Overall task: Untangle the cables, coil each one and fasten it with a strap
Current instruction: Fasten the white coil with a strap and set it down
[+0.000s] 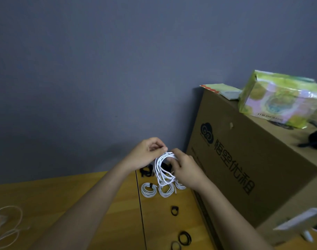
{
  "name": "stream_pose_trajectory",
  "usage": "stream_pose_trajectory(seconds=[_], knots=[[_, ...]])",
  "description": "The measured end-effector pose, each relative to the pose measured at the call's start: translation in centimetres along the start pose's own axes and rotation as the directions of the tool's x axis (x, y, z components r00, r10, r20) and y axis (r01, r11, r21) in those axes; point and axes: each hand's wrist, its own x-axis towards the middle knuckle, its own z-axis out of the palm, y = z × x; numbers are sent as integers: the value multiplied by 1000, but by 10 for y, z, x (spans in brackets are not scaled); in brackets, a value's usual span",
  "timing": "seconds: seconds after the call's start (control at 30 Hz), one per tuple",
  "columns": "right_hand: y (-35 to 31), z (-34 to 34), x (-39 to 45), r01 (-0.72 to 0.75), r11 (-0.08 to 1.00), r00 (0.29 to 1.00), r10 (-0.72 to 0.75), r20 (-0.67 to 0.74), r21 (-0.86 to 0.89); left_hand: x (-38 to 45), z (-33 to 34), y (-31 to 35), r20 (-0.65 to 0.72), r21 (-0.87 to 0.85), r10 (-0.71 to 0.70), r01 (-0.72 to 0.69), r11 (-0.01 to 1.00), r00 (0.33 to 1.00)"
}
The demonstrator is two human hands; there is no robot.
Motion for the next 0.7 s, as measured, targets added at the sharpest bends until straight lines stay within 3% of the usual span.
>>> stream_pose_trajectory(seconds=[0.2, 0.4, 0.7], knots=[[-6, 4, -1, 13, 999, 1000, -12, -29, 39, -9, -8, 2, 145, -41, -83, 90, 995, 986], [-8, 7, -1, 59, 986, 998, -62, 19, 155, -10, -6, -4, 30, -103, -77, 80, 992, 997], [-9, 10, -1, 48, 972, 995, -66, 70, 232, -14, -9, -11, 30, -69, -63, 65, 996, 998]])
